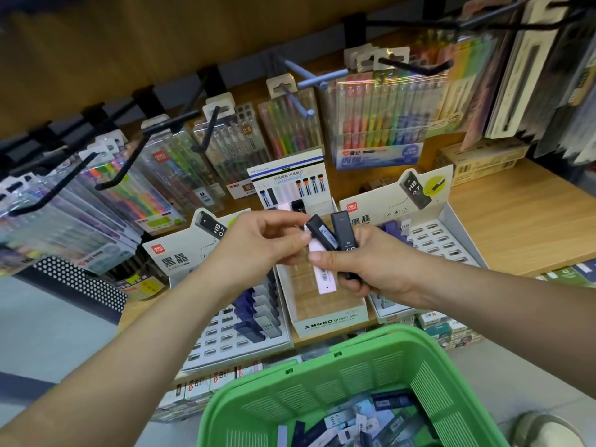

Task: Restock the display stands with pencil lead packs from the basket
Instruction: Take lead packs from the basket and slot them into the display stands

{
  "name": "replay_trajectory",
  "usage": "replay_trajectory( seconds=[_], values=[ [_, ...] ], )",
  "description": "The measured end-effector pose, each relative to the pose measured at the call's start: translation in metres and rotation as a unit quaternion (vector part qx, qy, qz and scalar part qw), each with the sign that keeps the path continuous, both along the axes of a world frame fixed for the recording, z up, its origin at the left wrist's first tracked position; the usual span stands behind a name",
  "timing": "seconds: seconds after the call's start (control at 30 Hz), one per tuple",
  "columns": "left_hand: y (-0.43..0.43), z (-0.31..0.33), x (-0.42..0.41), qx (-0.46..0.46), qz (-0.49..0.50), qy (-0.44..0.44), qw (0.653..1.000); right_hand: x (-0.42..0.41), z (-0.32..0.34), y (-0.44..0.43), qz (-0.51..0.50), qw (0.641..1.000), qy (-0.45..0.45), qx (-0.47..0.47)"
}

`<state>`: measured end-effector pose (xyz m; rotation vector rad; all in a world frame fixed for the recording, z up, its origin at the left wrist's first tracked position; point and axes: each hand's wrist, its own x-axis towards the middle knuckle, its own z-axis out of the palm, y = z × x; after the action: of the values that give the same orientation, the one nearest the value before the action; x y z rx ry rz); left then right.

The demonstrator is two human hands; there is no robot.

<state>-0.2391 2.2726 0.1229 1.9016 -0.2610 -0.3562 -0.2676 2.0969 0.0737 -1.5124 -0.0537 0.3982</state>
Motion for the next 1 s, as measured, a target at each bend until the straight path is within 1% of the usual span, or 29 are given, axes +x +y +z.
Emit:
replay_trajectory(
  seconds=[0.17,0.23,0.27,0.33,0.4,0.47,0.53,0.7,0.8,0.93,1.0],
  values=[
    [0.012,0.007,0.004,-0.002,-0.005,-0.007,1.0,0.0,0.001,0.003,0.029,1.0,0.006,-0.009],
    [0.013,0.012,0.004,0.001,-0.001,-0.021,1.0,-0.001,-0.001,0.004,0.02,0.999,0.031,0.011],
    [0.013,0.014,0.007,0.001,0.016,-0.036,0.999,-0.001,-0.001,0.004,0.007,0.998,0.048,0.031],
    [0.012,0.018,0.017,0.006,0.079,-0.084,0.993,-0.001,0.0,0.0,-0.032,0.995,0.072,0.064],
    [0.011,0.02,0.032,0.041,0.142,-0.142,0.979,0.001,0.0,-0.005,-0.072,0.991,0.083,0.076],
    [0.009,0.018,0.046,0.126,0.161,-0.198,0.959,0.001,-0.001,-0.008,-0.09,0.99,0.086,0.07],
    [0.005,0.011,0.052,0.194,0.145,-0.231,0.942,0.001,-0.001,-0.008,-0.092,0.99,0.087,0.068],
    [0.001,-0.009,0.058,0.29,0.108,-0.249,0.918,-0.002,-0.002,-0.002,-0.084,0.99,0.086,0.067],
    [0.002,-0.017,0.058,0.322,0.096,-0.257,0.906,-0.002,-0.004,0.0,-0.091,0.988,0.101,0.074],
    [0.001,-0.022,0.061,0.346,0.099,-0.295,0.885,0.0,-0.005,-0.002,-0.106,0.979,0.137,0.11],
    [-0.001,-0.022,0.064,0.332,0.11,-0.283,0.893,0.001,-0.005,-0.003,-0.102,0.978,0.136,0.117]
  ],
)
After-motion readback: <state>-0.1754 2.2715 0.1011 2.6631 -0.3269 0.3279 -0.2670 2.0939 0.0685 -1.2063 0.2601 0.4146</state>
